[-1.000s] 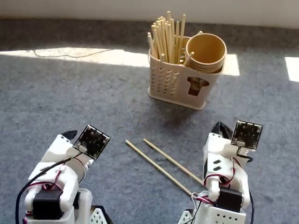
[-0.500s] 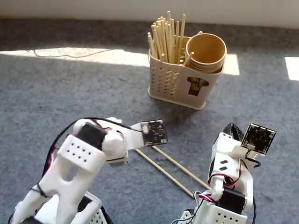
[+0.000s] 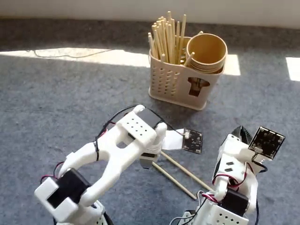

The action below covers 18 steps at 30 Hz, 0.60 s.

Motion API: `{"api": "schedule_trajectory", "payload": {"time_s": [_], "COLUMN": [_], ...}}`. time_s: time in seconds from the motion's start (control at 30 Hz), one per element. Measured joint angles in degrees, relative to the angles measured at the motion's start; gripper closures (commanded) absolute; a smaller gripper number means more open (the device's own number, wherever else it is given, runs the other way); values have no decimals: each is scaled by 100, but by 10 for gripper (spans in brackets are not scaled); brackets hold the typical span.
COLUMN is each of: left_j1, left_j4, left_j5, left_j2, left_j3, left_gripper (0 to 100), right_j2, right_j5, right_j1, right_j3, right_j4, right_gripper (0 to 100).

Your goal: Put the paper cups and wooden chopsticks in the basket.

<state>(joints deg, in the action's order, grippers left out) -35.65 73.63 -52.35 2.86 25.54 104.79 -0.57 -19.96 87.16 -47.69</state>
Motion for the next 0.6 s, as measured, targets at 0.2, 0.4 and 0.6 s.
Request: {"api": "schedule_trajectory", "payload": {"time_s": [0.2, 0.4, 0.6], "left_j1": [-255, -316, -299], "left_j4": [-53, -70, -369], "left_j5": [-9, -9, -26], "left_j2": [-949, -1582, -2136], "left_j3": [-607, -1073, -1301], "left_gripper": [765, 767, 768], "right_j2": [0, 0, 0], "right_j5": [0, 0, 0], "right_j1": [-44, -35, -35], "right_j3": [0, 0, 0], "right_j4": [0, 0, 0], "right_gripper": [994, 994, 994]}}
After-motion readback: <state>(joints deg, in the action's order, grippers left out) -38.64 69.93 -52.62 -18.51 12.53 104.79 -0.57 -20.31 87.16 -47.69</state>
